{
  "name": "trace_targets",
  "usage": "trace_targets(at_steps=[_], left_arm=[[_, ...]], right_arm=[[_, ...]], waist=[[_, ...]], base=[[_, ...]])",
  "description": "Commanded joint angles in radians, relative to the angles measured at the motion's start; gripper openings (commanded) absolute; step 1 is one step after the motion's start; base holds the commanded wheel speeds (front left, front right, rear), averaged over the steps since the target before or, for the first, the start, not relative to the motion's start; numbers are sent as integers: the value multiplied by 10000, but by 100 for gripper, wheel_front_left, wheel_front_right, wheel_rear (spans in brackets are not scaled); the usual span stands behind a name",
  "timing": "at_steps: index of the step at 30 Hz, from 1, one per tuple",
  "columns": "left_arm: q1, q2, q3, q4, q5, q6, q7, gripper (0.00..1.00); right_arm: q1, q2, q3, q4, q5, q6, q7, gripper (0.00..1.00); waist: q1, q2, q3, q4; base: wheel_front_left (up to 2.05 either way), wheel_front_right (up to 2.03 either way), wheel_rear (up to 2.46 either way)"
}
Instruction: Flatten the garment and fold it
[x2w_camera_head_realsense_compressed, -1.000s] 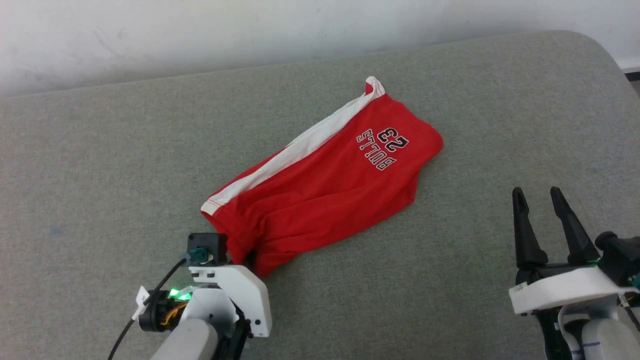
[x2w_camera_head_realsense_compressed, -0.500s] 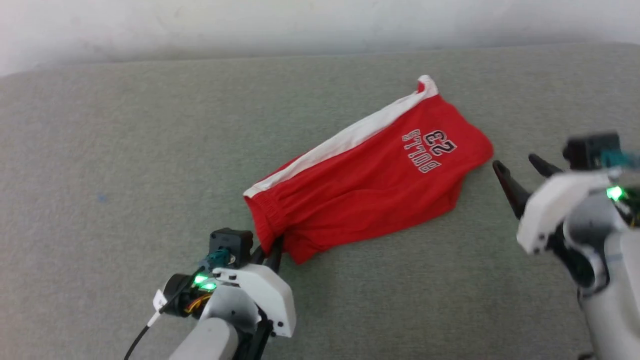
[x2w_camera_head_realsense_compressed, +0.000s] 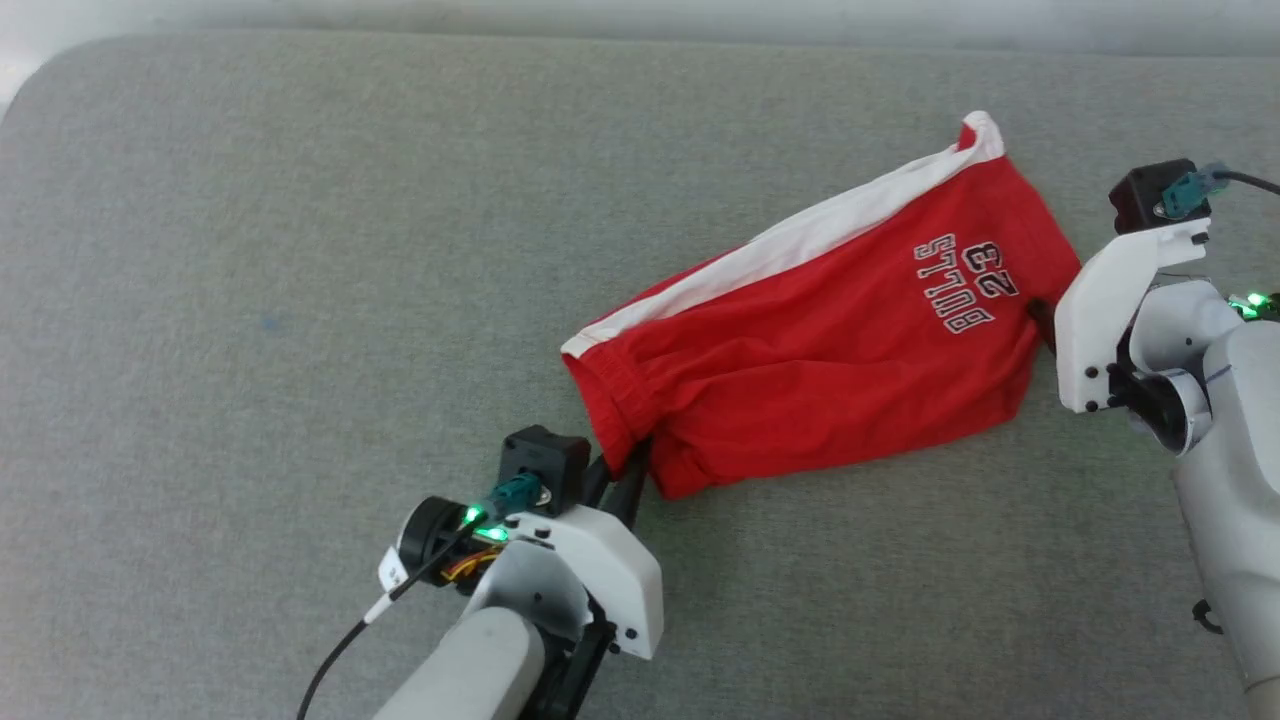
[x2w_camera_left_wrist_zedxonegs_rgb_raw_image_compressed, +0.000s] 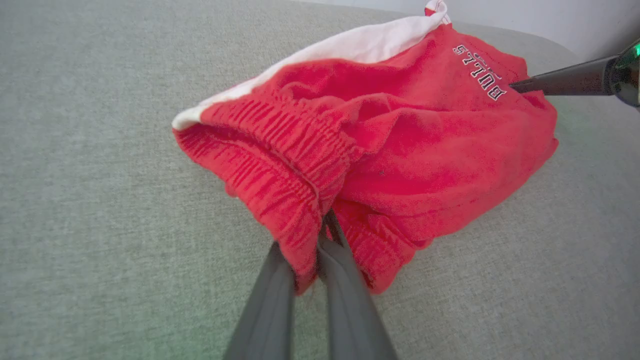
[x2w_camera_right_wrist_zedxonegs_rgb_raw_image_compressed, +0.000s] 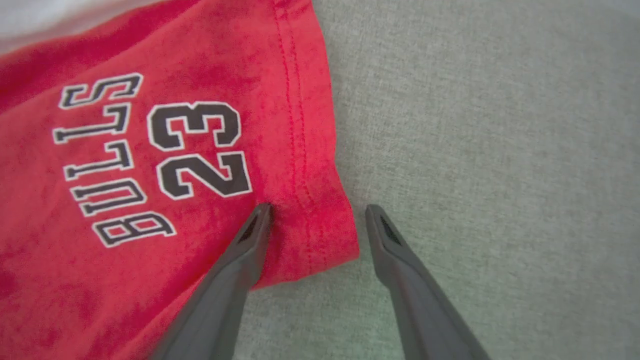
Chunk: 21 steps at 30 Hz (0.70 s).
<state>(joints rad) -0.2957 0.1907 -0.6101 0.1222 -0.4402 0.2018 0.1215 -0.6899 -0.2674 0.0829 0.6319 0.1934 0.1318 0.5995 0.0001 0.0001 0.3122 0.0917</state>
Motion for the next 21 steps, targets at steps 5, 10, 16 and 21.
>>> trace_targets(at_steps=[5, 10, 16, 21], left_arm=[[-318, -148, -194, 330, 96, -189, -126, 0], [-359, -140, -198, 581, 49, -221, -210, 0], [-264, -5, -141, 802, -60, -264, -311, 0], [-37, 200, 62, 914, -238, -192, -387, 0]], right_arm=[[-214, -118, 797, 885, 17, -11, 48, 81], [-256, -278, 1410, 1239, 402, -11, -317, 0], [-274, -427, 1606, 1360, 1035, -11, -1287, 0], [106, -538, 1955, 1213, 1706, -11, -2021, 0]], waist=[[-1, -1, 302, 341], [-1, -1, 227, 295], [-1, -1, -254, 54], [-1, -1, -858, -303]], base=[[0, 0, 0], [0, 0, 0], [0, 0, 0], [0, 0, 0]])
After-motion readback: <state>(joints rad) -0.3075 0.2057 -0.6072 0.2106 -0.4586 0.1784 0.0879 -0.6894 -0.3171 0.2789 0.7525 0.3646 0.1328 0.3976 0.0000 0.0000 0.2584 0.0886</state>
